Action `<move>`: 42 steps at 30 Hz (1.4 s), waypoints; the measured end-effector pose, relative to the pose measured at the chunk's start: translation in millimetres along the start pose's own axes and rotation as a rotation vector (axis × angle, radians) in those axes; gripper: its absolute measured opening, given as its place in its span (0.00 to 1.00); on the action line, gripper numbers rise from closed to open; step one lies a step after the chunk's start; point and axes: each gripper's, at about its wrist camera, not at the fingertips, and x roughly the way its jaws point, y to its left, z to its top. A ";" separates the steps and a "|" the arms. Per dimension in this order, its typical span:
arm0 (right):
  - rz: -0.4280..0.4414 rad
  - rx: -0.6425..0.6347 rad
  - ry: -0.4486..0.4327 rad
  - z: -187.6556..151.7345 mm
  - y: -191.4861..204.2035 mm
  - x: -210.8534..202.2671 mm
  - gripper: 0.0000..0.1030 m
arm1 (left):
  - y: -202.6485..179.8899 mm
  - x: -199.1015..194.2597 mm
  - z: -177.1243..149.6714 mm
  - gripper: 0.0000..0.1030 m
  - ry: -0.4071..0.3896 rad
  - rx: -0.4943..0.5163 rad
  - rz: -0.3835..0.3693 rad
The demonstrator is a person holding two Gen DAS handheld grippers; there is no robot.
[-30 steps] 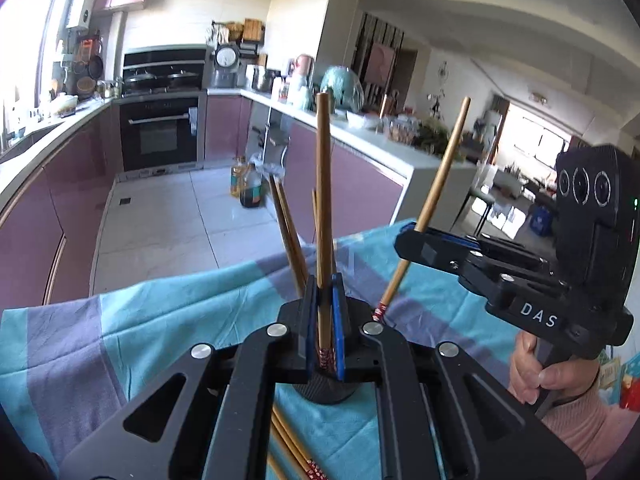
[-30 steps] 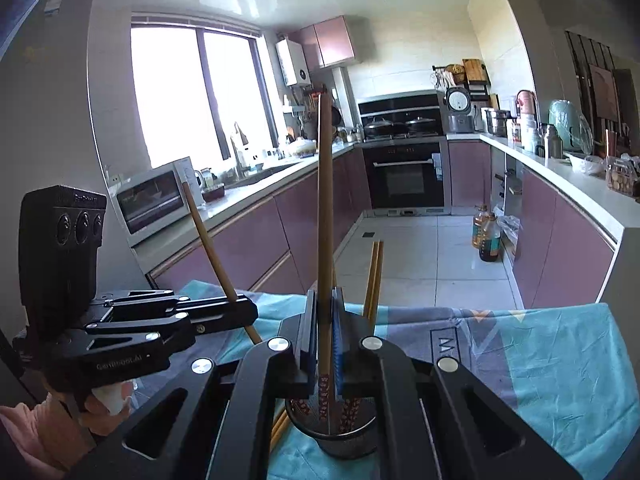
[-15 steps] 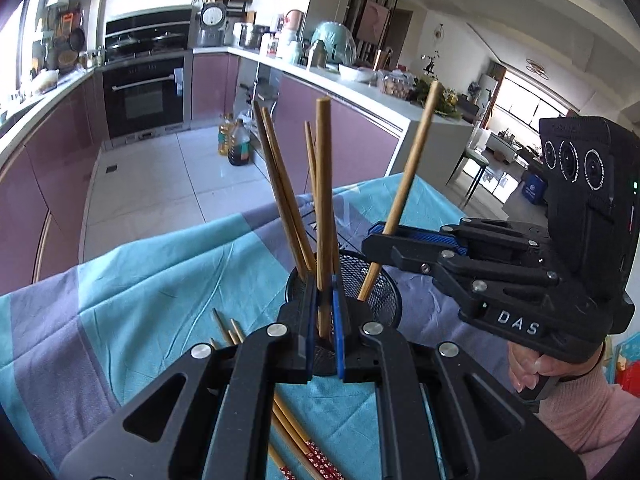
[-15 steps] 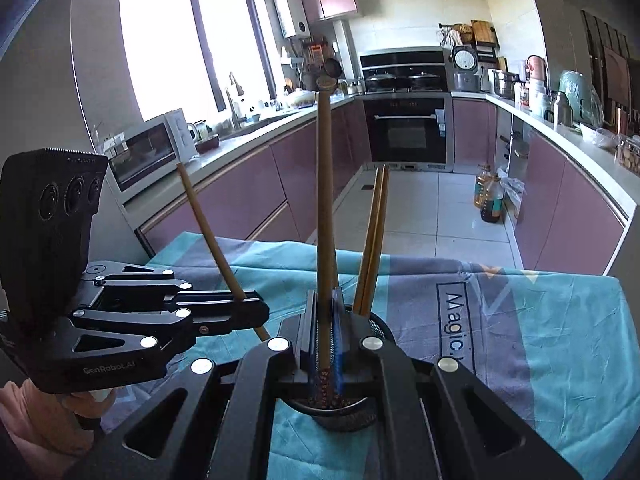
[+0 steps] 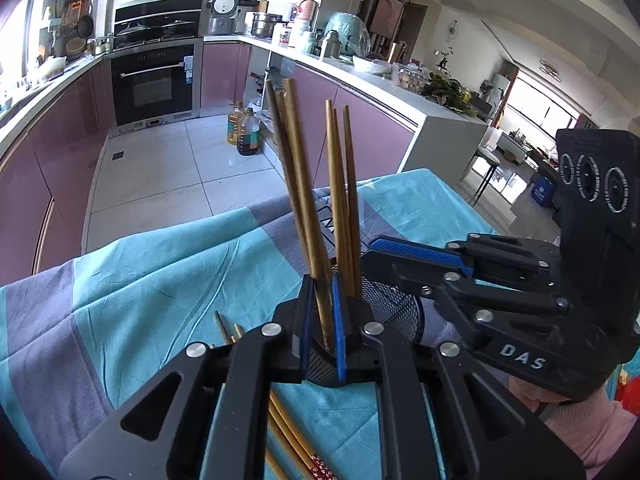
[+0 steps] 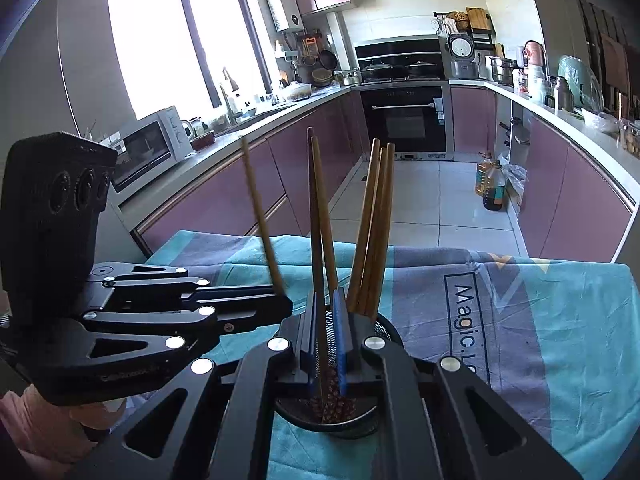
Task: Organize utensils
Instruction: 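Move both open tools back over the chopsticks on the cloth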
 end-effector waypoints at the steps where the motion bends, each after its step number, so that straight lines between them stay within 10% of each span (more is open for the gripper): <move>1: 0.001 0.001 -0.002 -1.0 0.2 -0.9 0.08 | 0.6 1.0 -0.2 0.12 -0.005 -0.004 0.004; 19: 0.113 -0.101 -0.052 -38.4 42.0 -41.4 0.36 | 13.4 -64.0 -50.5 0.34 -0.182 0.005 0.155; 42: 0.097 -0.036 0.225 -111.7 62.5 39.0 0.37 | 41.8 -10.5 -144.4 0.35 0.066 -0.052 0.195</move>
